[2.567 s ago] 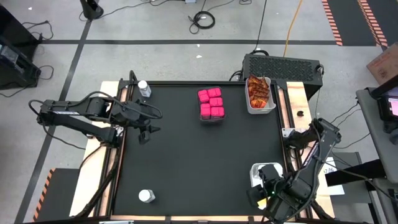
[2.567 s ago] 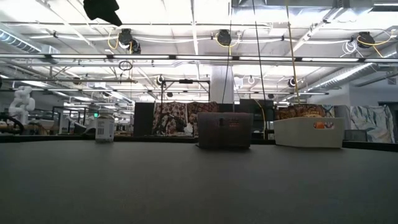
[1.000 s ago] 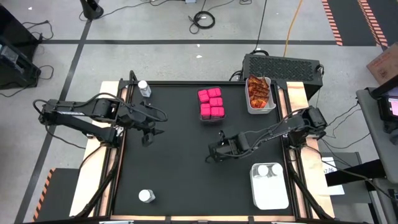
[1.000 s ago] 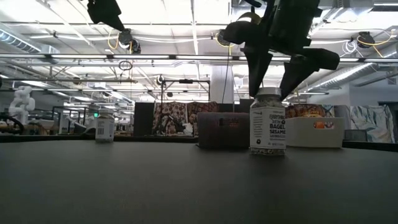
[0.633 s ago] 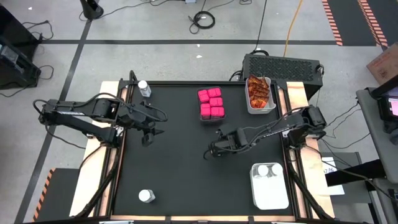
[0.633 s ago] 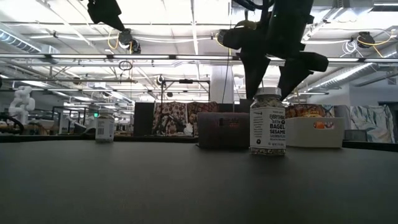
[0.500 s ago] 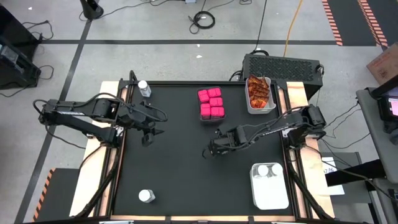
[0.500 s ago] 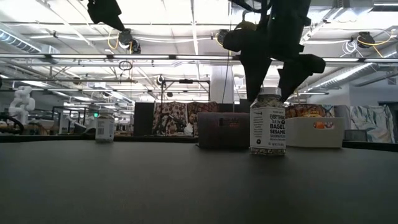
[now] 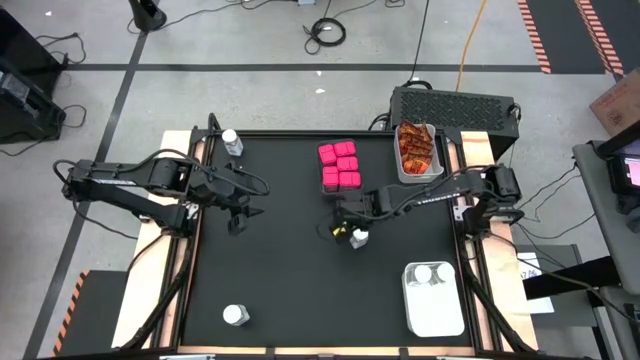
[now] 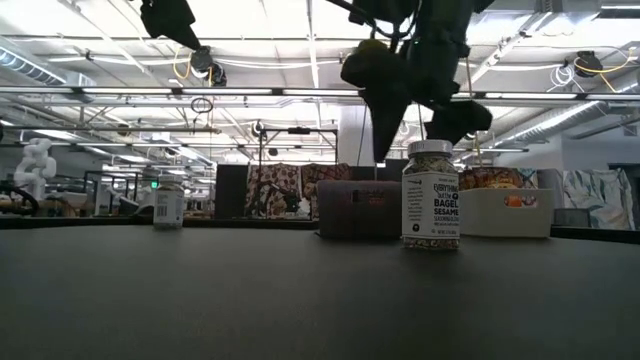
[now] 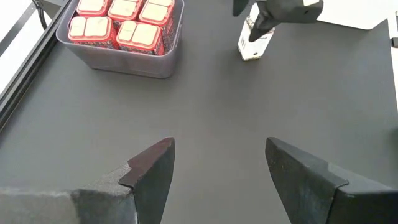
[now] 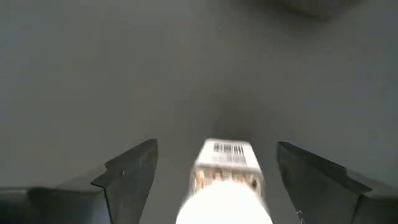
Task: Sort spices by type
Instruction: Put the white seasoning bottle into the bottom white bin
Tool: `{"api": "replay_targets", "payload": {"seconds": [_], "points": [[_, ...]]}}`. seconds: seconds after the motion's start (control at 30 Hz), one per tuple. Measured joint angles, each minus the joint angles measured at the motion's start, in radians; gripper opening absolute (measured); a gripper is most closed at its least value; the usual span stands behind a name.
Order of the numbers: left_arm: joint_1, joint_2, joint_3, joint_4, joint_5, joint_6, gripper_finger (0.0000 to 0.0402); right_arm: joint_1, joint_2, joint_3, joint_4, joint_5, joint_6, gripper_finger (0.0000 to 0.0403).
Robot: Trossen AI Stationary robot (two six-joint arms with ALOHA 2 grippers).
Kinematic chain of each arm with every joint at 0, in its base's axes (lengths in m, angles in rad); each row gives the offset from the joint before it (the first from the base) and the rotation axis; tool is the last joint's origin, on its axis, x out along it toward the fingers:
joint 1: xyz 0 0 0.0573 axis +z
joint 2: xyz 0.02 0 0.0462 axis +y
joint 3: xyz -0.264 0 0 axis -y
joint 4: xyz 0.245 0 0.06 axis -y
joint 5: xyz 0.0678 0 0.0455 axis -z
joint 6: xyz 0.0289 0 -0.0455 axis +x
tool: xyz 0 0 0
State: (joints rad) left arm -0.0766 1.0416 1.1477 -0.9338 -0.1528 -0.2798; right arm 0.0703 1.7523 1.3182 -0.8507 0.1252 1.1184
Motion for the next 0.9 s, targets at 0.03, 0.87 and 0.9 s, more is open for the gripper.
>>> {"api": "replay_targets", "payload": {"seconds": [0.03, 0.87, 0.9], "points": [[0.0, 0.0, 0.0, 0.0, 0.0, 0.0, 0.0253, -0.01, 0.0, 0.0, 0.015, 0.0, -0.018, 0.032], [0.0, 0.0, 0.0, 0.0, -0.006, 0.001, 0.0253, -0.092, -0.01, 0.119, 0.168, -0.26, -1.29, 0.032], [0.0, 0.0, 0.0, 0.0, -0.006, 0.001, 0.0253, -0.087, -0.011, 0.153, 0.113, -0.259, -1.319, 0.032]]}}
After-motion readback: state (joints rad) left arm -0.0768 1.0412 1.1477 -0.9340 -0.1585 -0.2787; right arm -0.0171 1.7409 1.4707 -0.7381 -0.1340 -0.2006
